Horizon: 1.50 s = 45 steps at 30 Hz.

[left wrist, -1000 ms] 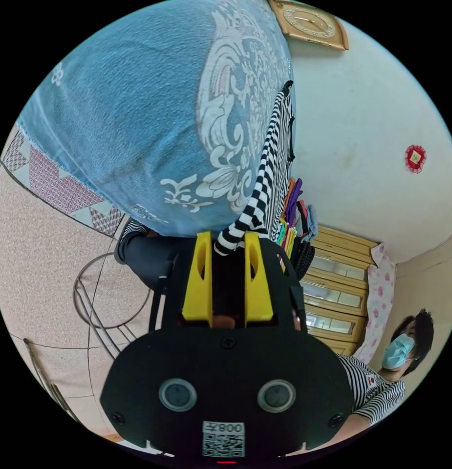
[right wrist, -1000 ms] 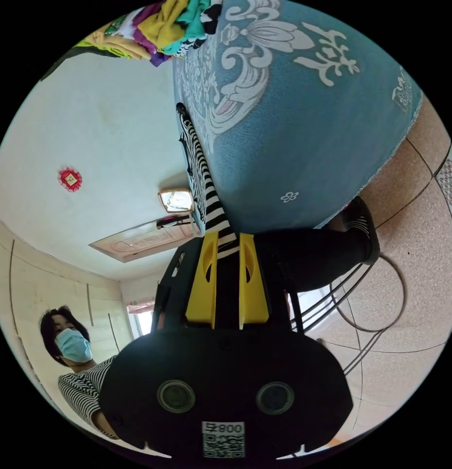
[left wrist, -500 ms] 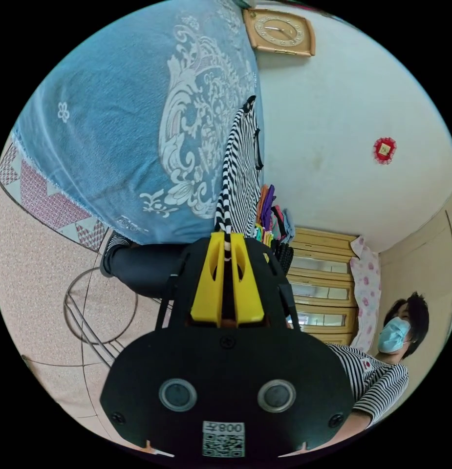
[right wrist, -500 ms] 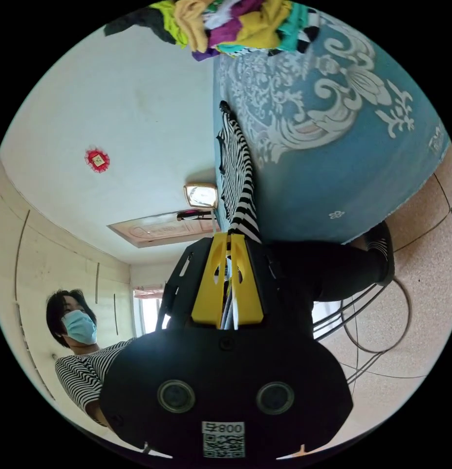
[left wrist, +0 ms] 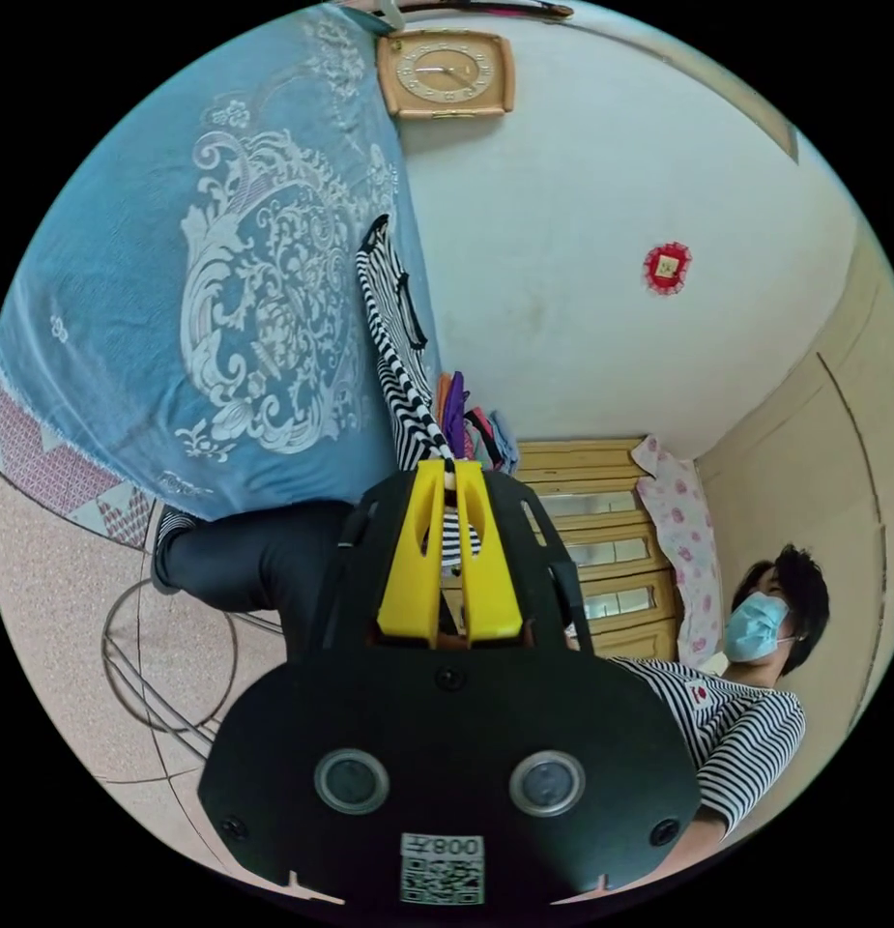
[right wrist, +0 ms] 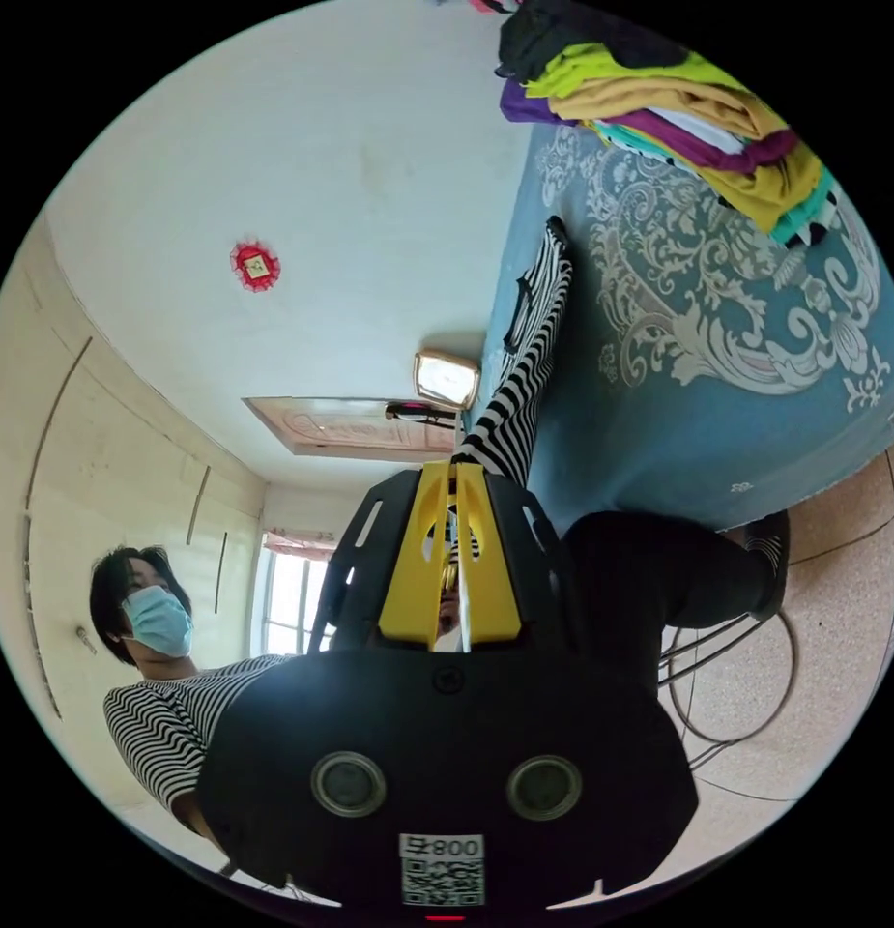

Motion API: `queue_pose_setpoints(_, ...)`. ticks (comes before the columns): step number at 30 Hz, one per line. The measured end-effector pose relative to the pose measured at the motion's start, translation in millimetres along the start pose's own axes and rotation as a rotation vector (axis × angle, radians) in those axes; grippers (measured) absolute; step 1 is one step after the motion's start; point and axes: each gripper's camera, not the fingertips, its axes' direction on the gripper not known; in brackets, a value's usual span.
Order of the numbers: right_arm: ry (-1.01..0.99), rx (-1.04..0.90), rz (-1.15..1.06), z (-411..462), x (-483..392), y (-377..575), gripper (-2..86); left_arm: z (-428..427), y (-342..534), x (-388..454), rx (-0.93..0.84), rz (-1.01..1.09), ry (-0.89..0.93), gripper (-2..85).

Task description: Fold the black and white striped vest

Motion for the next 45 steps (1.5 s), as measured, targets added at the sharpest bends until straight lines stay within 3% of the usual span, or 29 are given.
queue_pose_setpoints(21,-0.004,0.027,-0.041,-84,-33,58,0.7,-32,86,60,0.025,0.031,0.117,1.8)
queue_pose_setpoints(45,0.005,0.021,-0.039,-117,-71,-6,0.7,4,46,77,0.024,0.013,0.146,2.1)
